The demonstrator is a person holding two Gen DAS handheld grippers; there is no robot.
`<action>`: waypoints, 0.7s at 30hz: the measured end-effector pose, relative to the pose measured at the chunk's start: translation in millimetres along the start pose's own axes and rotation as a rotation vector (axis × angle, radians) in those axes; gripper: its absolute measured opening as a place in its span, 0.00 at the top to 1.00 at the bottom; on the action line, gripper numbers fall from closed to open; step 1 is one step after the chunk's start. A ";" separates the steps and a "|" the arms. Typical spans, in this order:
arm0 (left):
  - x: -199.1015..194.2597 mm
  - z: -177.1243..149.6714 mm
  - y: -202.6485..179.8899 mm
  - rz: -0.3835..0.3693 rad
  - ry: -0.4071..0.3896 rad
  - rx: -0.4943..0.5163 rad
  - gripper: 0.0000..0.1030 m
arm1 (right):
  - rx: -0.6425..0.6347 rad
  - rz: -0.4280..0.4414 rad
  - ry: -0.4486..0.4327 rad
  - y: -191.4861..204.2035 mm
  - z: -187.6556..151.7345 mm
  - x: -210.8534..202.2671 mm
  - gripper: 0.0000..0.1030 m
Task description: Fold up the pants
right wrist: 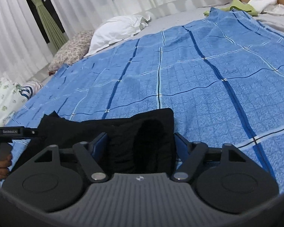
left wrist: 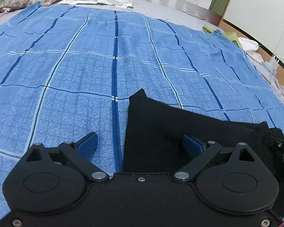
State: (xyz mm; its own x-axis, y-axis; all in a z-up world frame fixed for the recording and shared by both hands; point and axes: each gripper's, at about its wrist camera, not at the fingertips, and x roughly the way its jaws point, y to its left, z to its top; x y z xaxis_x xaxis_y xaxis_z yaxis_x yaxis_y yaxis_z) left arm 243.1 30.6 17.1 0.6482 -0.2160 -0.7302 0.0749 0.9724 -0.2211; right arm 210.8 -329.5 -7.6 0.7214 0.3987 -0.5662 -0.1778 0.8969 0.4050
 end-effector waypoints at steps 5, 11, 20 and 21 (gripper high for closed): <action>3.6 4.0 -4.3 0.027 0.000 -0.036 0.06 | 0.006 0.025 -0.008 -1.0 -0.9 -0.5 0.39; -1.7 0.0 -16.7 -0.020 -0.021 -0.021 0.41 | 0.022 0.055 -0.002 1.9 -1.2 0.5 0.54; -36.8 15.1 -27.5 0.151 -0.207 0.048 0.86 | -0.022 0.012 -0.074 51.5 15.2 0.2 0.68; -37.7 20.8 -28.9 0.190 -0.226 0.069 0.87 | -0.035 0.010 -0.088 59.4 22.7 4.8 0.69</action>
State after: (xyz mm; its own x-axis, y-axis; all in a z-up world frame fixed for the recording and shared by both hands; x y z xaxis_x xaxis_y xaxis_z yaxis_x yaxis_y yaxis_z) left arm 232.2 12.5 64.5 0.8072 -0.0124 -0.5901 -0.0173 0.9989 -0.0447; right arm 218.9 -278.6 29.9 0.7755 0.3903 -0.4962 -0.2074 0.8998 0.3838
